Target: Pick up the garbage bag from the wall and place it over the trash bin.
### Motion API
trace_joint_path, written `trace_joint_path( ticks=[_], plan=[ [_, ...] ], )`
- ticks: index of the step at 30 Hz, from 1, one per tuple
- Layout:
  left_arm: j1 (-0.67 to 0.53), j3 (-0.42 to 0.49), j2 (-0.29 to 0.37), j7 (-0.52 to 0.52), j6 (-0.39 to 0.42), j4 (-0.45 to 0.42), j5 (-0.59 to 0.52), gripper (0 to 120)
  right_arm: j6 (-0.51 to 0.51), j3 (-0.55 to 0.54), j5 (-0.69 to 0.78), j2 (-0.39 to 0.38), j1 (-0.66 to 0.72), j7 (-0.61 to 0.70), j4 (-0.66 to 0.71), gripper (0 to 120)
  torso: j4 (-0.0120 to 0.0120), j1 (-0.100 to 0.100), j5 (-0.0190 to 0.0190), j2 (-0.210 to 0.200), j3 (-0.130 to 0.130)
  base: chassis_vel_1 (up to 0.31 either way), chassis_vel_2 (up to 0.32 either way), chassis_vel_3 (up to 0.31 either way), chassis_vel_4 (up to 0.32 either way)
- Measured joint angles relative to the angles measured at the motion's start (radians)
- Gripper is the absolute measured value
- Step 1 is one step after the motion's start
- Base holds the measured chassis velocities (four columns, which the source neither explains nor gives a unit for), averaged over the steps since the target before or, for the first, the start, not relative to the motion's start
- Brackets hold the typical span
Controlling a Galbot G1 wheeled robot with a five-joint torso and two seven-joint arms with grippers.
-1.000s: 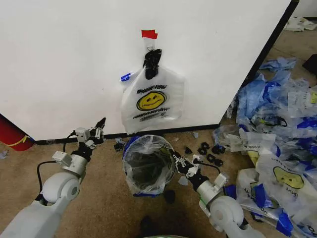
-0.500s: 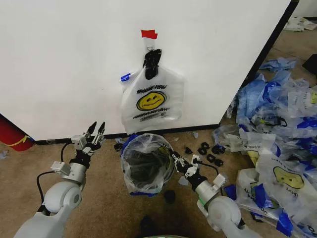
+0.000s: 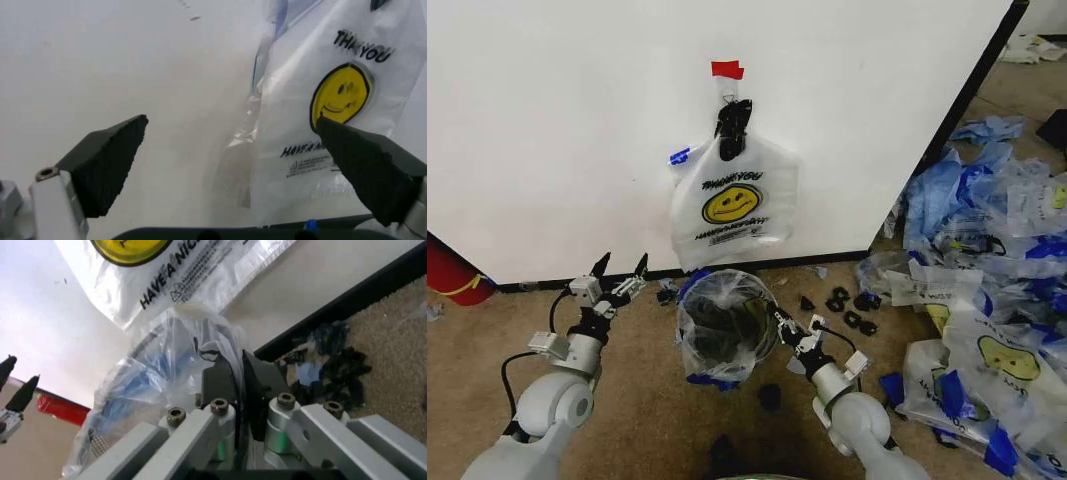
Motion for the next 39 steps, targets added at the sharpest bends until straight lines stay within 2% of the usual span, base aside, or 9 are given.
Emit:
trace_joint_path(
  ticks=[12, 15, 21, 24, 27, 28, 39],
  plan=[
    [-0.006, 0.007, 0.003, 0.0, 0.0, 0.002, 0.004, 100, 0.005, 0.007, -0.007, -0.027, -0.014, -0.007, 0.03, 0, 0.0001, 0.0, 0.0001, 0.0, 0.0, 0.0, 0.0, 0.0, 0.0],
    [-0.005, 0.007, 0.003, 0.0, 0.0, 0.003, 0.005, 100, 0.013, 0.007, -0.009, -0.027, -0.014, -0.024, 0.029, 8, 0.0, 0.0, 0.0001, 0.0, 0.0, 0.0, 0.0, 0.0, 0.0],
    [-0.006, 0.01, 0.004, 0.003, -0.002, 0.011, 0.007, 100, 0.016, 0.008, -0.013, -0.027, -0.01, -0.058, 0.036, 34, 0.0, 0.0, 0.0, 0.0, 0.0, 0.0, 0.0, 0.0, 0.0],
    [-0.01, 0.011, 0.002, 0.004, -0.002, 0.012, 0.007, 100, 0.017, 0.008, -0.014, -0.028, -0.008, -0.065, 0.037, 41, -0.0001, 0.0, 0.0, 0.0, 0.0, 0.0, 0.0, 0.0, 0.0],
    [-0.013, 0.013, 0.001, 0.004, -0.002, 0.014, 0.007, 100, 0.02, 0.008, -0.016, -0.028, -0.007, -0.074, 0.039, 56, -0.0001, 0.0, 0.0, 0.0, 0.0, 0.0, 0.0, 0.0, 0.0],
    [-0.013, 0.013, 0.001, 0.004, -0.002, 0.014, 0.007, 100, 0.02, 0.008, -0.016, -0.028, -0.007, -0.074, 0.039, 56, -0.0001, 0.0, 0.0, 0.0, 0.0, 0.0, 0.0, 0.0, 0.0],
    [-0.019, 0.018, -0.001, 0.005, -0.001, 0.019, 0.01, 100, 0.021, 0.011, -0.022, -0.036, -0.009, -0.063, 0.054, 95, 0.0, 0.0, 0.0, 0.0, 0.0, 0.0, 0.0, 0.0, 0.0]
  ],
)
